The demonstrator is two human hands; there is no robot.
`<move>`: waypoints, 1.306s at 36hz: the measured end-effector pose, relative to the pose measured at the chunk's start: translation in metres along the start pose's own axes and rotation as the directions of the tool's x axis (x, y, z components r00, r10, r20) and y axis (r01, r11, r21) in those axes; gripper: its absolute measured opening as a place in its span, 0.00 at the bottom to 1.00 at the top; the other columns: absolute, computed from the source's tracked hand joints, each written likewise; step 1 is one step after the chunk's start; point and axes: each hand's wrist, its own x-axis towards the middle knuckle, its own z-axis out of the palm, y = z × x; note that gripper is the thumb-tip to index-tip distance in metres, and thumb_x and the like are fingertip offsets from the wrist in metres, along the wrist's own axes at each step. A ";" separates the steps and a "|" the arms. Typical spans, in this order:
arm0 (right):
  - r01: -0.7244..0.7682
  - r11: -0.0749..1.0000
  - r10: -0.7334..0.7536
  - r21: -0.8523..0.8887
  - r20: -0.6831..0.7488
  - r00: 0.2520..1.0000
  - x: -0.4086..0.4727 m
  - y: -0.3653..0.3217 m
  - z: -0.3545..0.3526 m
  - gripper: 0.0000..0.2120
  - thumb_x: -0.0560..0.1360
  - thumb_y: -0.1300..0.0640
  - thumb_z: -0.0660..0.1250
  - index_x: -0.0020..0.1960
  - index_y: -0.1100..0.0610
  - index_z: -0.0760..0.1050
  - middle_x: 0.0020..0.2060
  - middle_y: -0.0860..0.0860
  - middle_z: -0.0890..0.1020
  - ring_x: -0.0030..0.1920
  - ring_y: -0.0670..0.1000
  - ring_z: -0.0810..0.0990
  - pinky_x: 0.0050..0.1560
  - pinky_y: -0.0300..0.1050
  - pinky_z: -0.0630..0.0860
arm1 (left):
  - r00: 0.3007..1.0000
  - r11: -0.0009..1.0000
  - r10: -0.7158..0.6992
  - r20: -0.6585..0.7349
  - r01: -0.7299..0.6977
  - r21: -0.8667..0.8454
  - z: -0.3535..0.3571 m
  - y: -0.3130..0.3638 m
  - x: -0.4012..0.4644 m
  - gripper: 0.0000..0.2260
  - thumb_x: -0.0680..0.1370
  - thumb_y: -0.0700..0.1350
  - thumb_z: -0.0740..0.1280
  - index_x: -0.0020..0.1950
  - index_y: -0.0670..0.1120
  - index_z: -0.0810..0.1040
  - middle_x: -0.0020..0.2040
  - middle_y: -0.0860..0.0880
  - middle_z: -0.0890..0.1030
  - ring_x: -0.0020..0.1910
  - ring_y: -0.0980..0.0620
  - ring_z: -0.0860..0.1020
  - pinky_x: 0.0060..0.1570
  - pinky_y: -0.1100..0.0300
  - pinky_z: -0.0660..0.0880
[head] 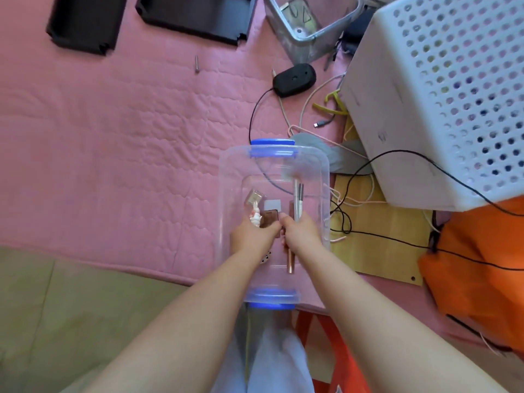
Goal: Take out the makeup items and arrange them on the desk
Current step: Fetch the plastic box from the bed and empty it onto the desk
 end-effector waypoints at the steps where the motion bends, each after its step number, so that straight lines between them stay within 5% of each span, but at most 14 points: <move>1: 0.017 1.000 -0.017 0.005 0.008 1.000 -0.011 -0.006 -0.004 0.06 0.77 0.55 0.62 0.49 0.57 0.68 0.36 0.57 0.74 0.26 0.52 0.71 0.28 0.45 0.71 | 1.000 1.000 0.017 0.008 -0.017 -0.011 -0.006 0.002 -0.011 0.20 0.68 0.60 0.69 0.56 0.51 0.79 0.50 0.48 0.83 0.51 0.48 0.80 0.42 0.62 0.69; 7: 0.017 0.994 -0.025 0.108 0.075 0.997 -0.080 -0.033 -0.017 0.06 0.81 0.57 0.56 0.47 0.58 0.67 0.29 0.53 0.72 0.20 0.48 0.73 0.21 0.39 0.71 | 0.988 0.989 0.150 -0.045 -0.150 0.007 -0.067 0.014 -0.071 0.17 0.69 0.57 0.69 0.53 0.49 0.79 0.47 0.47 0.82 0.50 0.47 0.79 0.42 0.61 0.69; 17: 0.282 0.953 -0.255 -0.114 0.202 0.946 -0.207 -0.094 0.043 0.10 0.78 0.59 0.62 0.37 0.55 0.67 0.26 0.52 0.70 0.22 0.49 0.67 0.18 0.33 0.63 | 0.951 0.973 0.211 -0.228 -0.227 -0.045 -0.222 -0.024 -0.165 0.15 0.70 0.55 0.69 0.52 0.50 0.80 0.48 0.49 0.82 0.48 0.48 0.78 0.42 0.62 0.68; 23: 0.397 0.882 -0.298 -0.252 0.354 0.887 -0.290 -0.111 0.133 0.11 0.77 0.60 0.62 0.36 0.57 0.67 0.27 0.53 0.71 0.23 0.50 0.68 0.20 0.36 0.66 | 0.911 0.969 0.200 -0.360 -0.239 -0.065 -0.320 -0.106 -0.208 0.17 0.68 0.58 0.67 0.52 0.52 0.79 0.46 0.49 0.82 0.48 0.46 0.79 0.43 0.58 0.72; 29: 0.498 0.818 -0.315 -0.287 0.501 0.806 -0.373 -0.101 0.248 0.05 0.78 0.60 0.61 0.47 0.62 0.71 0.29 0.53 0.76 0.15 0.44 0.70 0.18 0.36 0.69 | 0.860 0.973 0.150 -0.487 -0.217 -0.082 -0.414 -0.214 -0.241 0.25 0.72 0.56 0.68 0.69 0.57 0.70 0.59 0.46 0.75 0.60 0.46 0.74 0.58 0.58 0.70; 36: 0.512 0.816 -0.259 -0.269 0.621 0.739 -0.455 -0.069 0.359 0.06 0.79 0.60 0.60 0.53 0.63 0.70 0.33 0.54 0.79 0.18 0.46 0.75 0.18 0.35 0.70 | 0.807 0.964 0.060 -0.587 -0.199 -0.175 -0.494 -0.317 -0.266 0.24 0.71 0.58 0.67 0.66 0.52 0.73 0.58 0.47 0.76 0.59 0.47 0.74 0.57 0.56 0.72; 47: 0.755 0.543 -0.308 -0.368 0.749 0.586 -0.527 -0.059 0.499 0.03 0.78 0.60 0.60 0.48 0.60 0.71 0.31 0.51 0.77 0.24 0.50 0.68 0.22 0.39 0.66 | 0.718 0.934 -0.152 -0.679 -0.119 -0.336 -0.575 -0.445 -0.293 0.27 0.70 0.59 0.68 0.67 0.52 0.72 0.61 0.49 0.76 0.61 0.49 0.73 0.58 0.55 0.72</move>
